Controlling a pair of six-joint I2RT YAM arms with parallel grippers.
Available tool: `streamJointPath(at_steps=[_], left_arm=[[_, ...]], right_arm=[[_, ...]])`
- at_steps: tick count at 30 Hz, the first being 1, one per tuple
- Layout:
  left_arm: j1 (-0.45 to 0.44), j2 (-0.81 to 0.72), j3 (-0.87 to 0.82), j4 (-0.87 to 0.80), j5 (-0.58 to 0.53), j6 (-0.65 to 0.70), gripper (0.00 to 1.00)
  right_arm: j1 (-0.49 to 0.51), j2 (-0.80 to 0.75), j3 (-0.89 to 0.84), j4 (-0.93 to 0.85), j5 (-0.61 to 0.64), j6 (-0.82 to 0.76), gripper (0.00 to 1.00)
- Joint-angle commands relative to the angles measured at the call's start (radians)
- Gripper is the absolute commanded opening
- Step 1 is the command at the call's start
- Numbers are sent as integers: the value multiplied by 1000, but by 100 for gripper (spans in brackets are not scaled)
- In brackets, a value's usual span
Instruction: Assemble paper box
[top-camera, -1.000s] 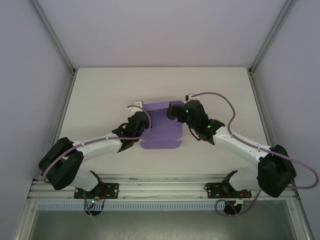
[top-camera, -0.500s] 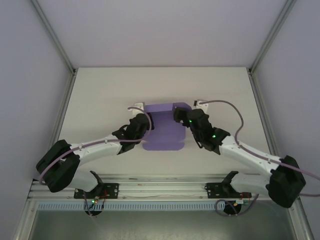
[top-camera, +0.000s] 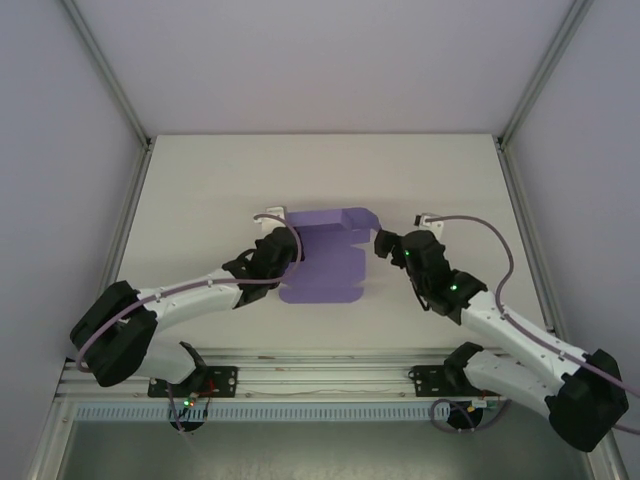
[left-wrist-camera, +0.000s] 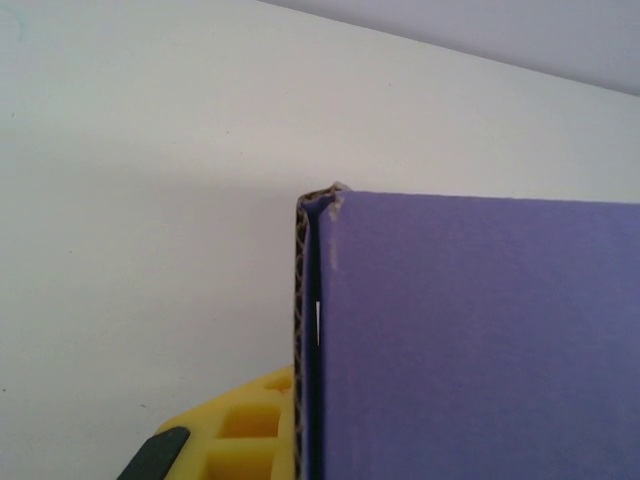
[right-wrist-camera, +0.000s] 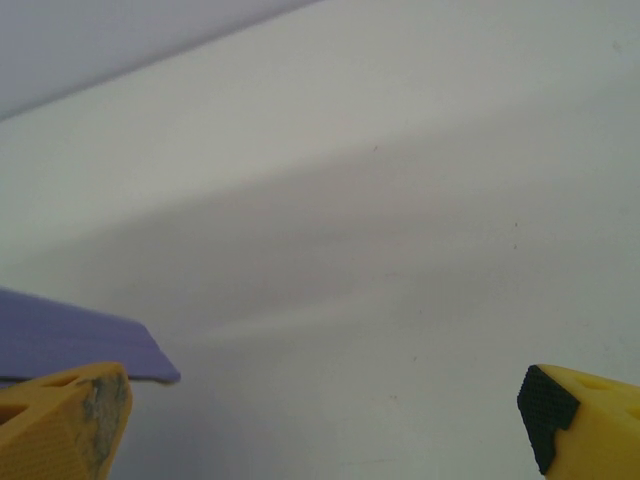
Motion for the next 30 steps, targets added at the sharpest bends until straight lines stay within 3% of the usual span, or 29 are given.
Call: streamJointPath(at_steps=[1,9,15,25,30], left_arm=[[7,-19,64,-75,-19,-44,0],[8,-18,73,-79,11,-36,0],[7,-16,61,-67,26,-30,0],[7,-22,48,-24,58,-41,0],[7,-23,42,-19,61,-49,0]], right_arm=[[-4,37,9,-46,-39,-23,100],[-3,52,-60,81,-53,-27,100],[-4,77,-27,157,17,-79,100],[-4,208,24,370,-292,-135,100],[-4,282,73,344,-285,-146,100]])
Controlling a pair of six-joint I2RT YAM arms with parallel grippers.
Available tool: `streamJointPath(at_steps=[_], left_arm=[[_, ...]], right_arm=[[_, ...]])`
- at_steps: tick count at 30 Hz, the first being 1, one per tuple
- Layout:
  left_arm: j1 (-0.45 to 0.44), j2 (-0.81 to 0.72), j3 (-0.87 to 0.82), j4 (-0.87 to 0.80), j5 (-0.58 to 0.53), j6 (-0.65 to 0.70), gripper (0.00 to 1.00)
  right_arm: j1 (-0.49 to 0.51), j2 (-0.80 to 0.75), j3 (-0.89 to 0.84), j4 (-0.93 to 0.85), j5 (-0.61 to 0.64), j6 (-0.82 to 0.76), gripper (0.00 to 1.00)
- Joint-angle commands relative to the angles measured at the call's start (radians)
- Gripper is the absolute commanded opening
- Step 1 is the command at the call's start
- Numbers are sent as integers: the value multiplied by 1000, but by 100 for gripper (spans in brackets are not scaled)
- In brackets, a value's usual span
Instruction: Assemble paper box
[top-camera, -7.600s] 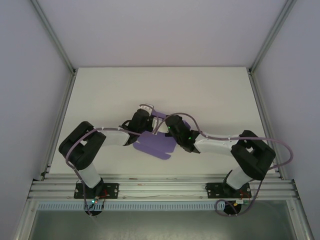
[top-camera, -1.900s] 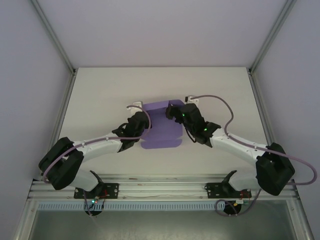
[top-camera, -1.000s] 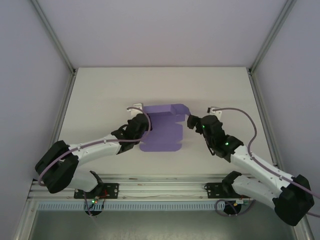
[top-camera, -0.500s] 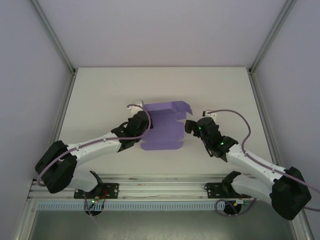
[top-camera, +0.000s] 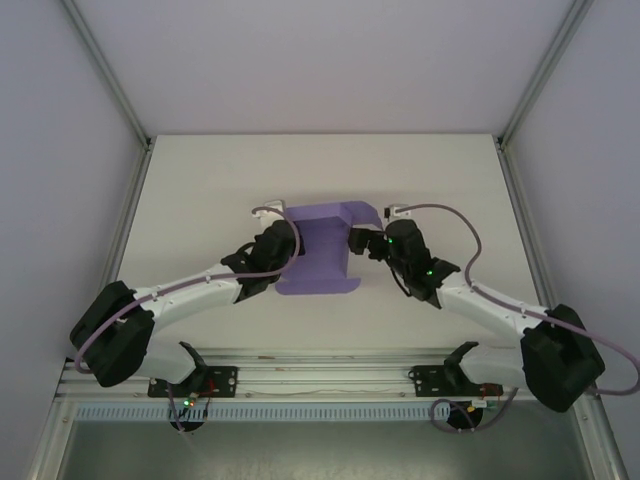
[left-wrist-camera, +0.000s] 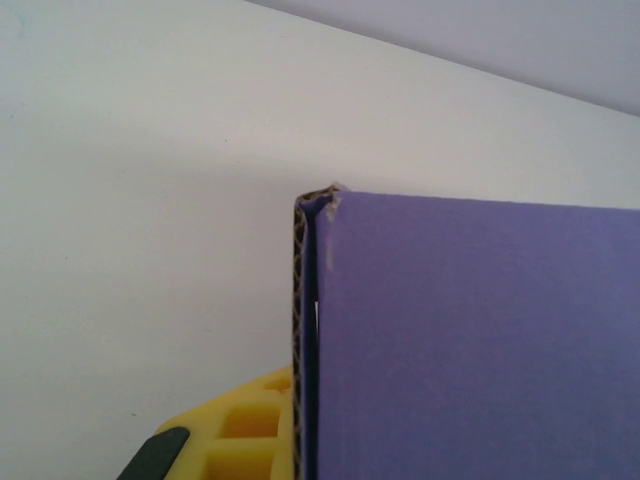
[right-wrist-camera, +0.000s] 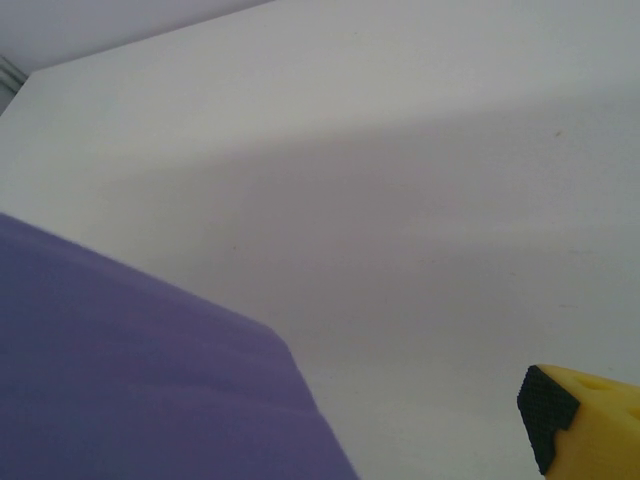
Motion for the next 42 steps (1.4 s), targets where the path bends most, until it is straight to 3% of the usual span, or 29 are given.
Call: streamJointPath(at_steps=[1,9,14,21,34,42], left_arm=[[-11,-24,-11,30,32,-12,0],[-8,-55,-29,24,-20,0,0],[-9,-60,-29,9,-47,1,0],[-9,-55,-28,36,-12,13,0],[-10,-27,-29,48,0,-2,0],[-11,-6,-28,63,-1,-20,0]], right_arm=[[3,33,52,10,-22,-29,100],[1,-37,35,-125,202,-36,100],[2,-119,5,-178,261,-31,100],[1,-150,-16,-109,207,-64,100],[2,16,74,4,110,-89,100],[1,105,114,23,-39,-3,100]])
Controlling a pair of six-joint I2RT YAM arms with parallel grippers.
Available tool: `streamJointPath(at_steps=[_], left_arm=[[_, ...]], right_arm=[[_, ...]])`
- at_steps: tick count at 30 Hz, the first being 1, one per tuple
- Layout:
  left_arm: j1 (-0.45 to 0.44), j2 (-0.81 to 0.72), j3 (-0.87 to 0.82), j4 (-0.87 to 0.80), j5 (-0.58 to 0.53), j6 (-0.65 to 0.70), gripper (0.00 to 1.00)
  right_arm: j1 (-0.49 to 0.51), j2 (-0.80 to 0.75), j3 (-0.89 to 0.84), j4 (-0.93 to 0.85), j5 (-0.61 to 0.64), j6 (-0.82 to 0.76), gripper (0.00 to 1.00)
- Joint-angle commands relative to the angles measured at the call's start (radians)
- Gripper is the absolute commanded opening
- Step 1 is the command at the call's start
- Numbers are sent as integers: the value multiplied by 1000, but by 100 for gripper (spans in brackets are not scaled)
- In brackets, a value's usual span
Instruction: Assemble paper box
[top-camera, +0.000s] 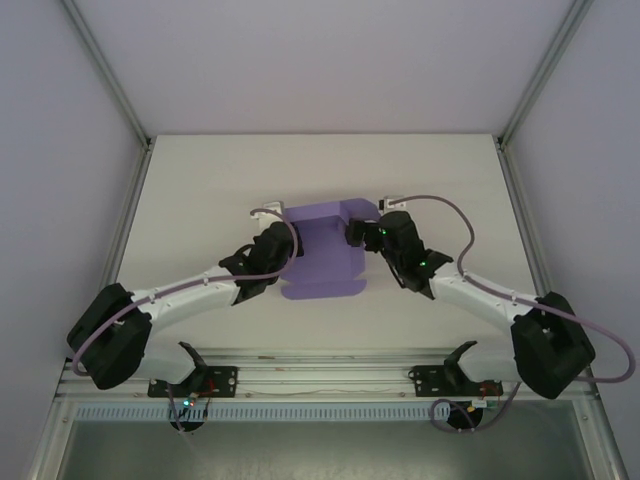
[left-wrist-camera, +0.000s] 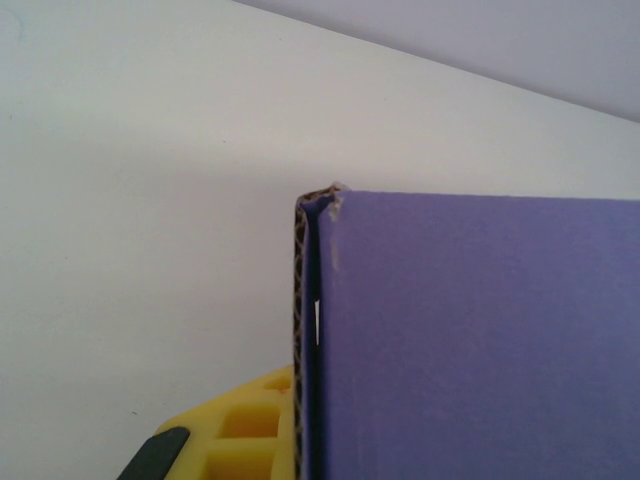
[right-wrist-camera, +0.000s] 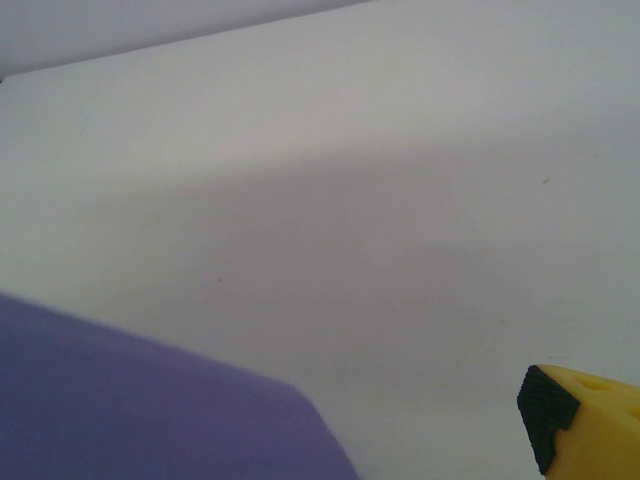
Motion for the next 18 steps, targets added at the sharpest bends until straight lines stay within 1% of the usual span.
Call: streamJointPath(at_steps=[1,3,5,6,8,9,12,14,16,18], left_arm=[[-10,9,-6,45,-1,-21,0],[-10,4,-8,50,6,-21,0],[-11,-3,-18,72,10,-20,0],[-10,-8,-27,84,12,-21,0],[-11,-20,-33,94,5,-31,0],[-9,-26,-35,101,1,-33,0],[-10,-37,-45,129,-3,-38,0],[-10,-39,-46,133,-6,-37,0],[-10,-36,-42,127,-15,-38,0],[-10,-37,-42,123,-22,-38,0]], right_arm=[[1,38,60,-16,-95,43,100],[1,59,85,-69,-116,48,99],[1,73,90,-80,-137,69,94],[2,76,89,-75,-154,91,90],[1,78,86,-61,-180,156,80],[1,78,75,-27,-205,195,71],[1,70,34,107,-321,308,50],[1,66,24,159,-355,353,36],[1,56,34,144,-358,365,26],[1,41,38,125,-346,357,19]])
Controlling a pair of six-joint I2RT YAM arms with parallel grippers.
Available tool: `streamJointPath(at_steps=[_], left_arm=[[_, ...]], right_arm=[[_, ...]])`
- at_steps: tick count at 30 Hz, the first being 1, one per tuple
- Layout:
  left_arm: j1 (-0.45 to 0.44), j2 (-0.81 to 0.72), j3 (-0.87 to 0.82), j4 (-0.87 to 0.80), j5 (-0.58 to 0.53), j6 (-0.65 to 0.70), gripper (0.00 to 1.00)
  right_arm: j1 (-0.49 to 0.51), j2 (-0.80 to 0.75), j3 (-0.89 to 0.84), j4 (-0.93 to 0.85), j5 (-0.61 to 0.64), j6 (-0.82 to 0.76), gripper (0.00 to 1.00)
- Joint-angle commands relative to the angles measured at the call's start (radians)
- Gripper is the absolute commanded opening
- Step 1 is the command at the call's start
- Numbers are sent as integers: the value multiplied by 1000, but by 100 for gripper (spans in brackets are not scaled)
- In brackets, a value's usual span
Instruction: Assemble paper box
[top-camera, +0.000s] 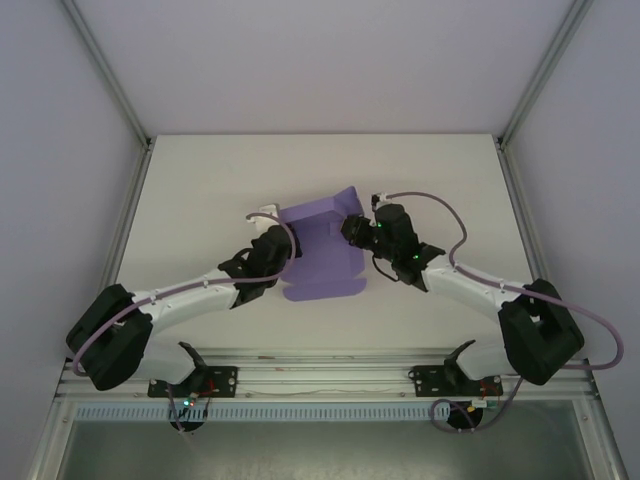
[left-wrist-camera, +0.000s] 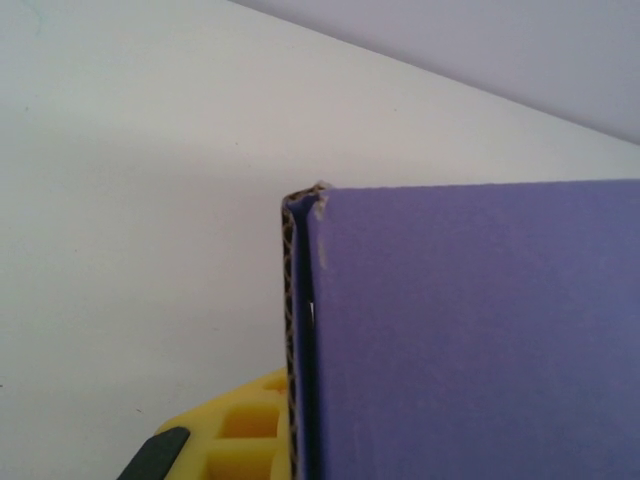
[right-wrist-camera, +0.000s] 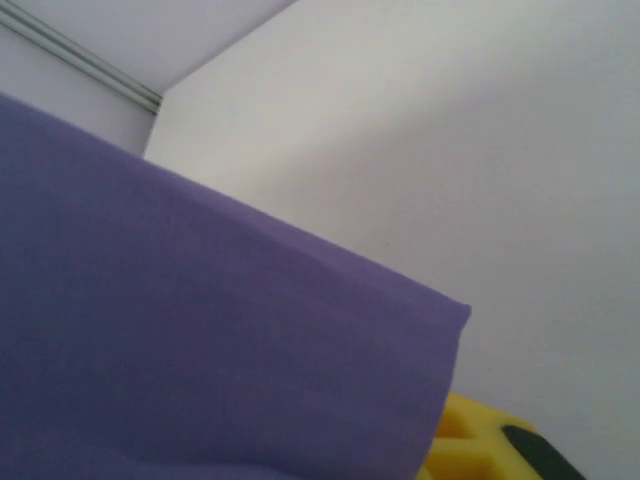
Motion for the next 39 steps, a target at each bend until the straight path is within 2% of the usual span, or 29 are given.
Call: streamJointPath(at_steps=[1,3,5,7,10,12,19,21,24,27,31,34,39], left_arm=[[-11,-31,0,68,0,-6,0],[-10,-35,-2,66,-2,-3,0],[-10,-42,-4,62,-9,2,0],[-10,-51,-7,47,-27,6,0],[-10,-69,-14,31,-48,15,0],[-11,-78,-18,18,-55,25,0],[-9,-97,-21,-26,-68,48,0],[-8,-95,-19,-25,-58,67,0],[-9,-86,-10,-44,-43,73,0],[-9,-83,-11,-34,-24,70,0],[-9,-88,-6,-31,-14,76,0],[-8,-88,-1,-35,-3,82,0],[-9,-73,6,-38,4,88,0]], right_arm=[[8,-37,-4,23,-50,38,15],[8,-52,-4,-3,-36,23,15],[5,-72,-2,-49,-4,5,26],[7,-104,-7,-102,41,-19,28],[7,-178,-24,-186,122,-51,44],[6,-240,-36,-249,176,-79,60],[-3,-497,-71,-425,273,-272,87],[-41,-553,-67,-452,307,-309,84],[-138,-564,-18,-493,231,-328,84],[-183,-503,33,-502,173,-376,83],[-192,-376,130,-584,107,-455,75],[-191,-300,184,-633,-21,-553,73],[-191,-214,232,-607,-218,-595,64]])
